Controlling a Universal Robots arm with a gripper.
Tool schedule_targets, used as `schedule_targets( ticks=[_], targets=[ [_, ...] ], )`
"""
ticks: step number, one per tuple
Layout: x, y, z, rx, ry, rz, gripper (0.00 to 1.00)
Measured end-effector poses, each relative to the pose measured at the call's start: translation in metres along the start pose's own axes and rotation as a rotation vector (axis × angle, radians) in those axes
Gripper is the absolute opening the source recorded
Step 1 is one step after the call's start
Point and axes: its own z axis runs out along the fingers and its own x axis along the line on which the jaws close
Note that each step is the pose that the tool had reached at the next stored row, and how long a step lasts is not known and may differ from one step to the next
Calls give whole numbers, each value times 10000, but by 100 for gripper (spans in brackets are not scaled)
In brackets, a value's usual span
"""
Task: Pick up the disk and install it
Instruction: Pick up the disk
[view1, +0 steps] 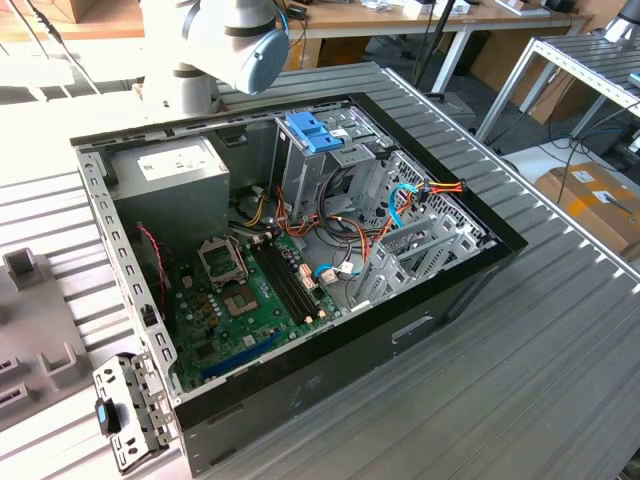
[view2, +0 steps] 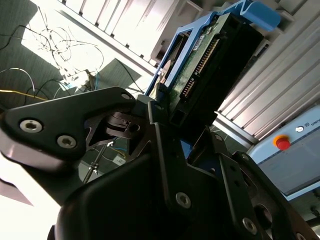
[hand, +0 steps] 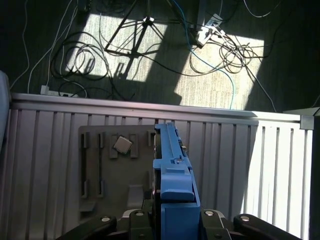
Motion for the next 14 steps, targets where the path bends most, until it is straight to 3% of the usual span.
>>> schedule_targets(
  ticks=[14],
  targets=[
    [44,-21,-4,0,0,0,37]
  ],
)
